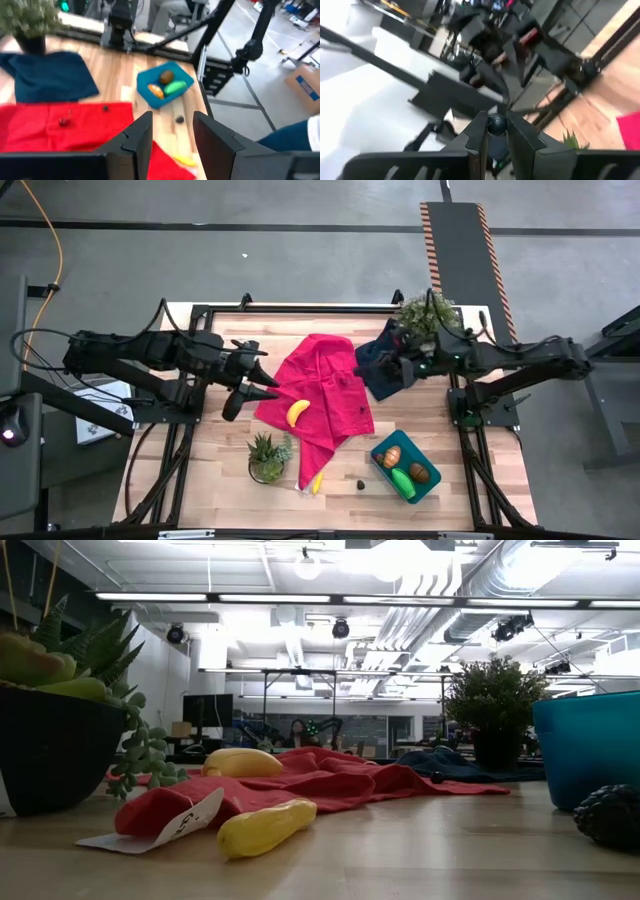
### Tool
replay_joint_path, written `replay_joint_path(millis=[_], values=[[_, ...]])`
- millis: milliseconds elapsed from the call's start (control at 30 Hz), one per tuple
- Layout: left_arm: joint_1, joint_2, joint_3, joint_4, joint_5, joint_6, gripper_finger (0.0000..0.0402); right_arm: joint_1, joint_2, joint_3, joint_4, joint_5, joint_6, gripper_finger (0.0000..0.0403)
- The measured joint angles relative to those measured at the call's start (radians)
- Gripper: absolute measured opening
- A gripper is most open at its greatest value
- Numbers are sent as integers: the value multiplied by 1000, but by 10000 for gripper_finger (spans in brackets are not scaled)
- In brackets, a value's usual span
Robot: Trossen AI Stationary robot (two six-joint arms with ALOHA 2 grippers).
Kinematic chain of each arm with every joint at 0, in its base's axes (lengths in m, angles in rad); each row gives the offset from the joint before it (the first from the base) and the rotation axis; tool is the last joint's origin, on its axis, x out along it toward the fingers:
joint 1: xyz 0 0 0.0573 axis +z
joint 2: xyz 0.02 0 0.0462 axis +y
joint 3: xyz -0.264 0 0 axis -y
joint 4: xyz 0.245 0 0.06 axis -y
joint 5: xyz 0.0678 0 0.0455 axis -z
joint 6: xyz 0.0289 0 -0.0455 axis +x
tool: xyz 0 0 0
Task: Pick and placing Produce into tupperware
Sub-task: Put the top blueberry into the blue bin
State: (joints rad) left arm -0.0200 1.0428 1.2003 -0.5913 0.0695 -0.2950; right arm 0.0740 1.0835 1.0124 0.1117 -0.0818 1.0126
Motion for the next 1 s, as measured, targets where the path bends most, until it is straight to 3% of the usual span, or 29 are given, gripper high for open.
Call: replay_joint_path(millis=[233, 600, 1000], values=[[0, -69, 0, -48, -4, -52, 119, 97, -72, 0, -213, 14, 60, 45], [0, -112, 0, -74, -29, -103, 117, 250, -67, 0, -514, 26, 249, 33], [0, -110, 0, -80, -34, -103, 117, 406, 6, 0, -656, 67, 427, 28]])
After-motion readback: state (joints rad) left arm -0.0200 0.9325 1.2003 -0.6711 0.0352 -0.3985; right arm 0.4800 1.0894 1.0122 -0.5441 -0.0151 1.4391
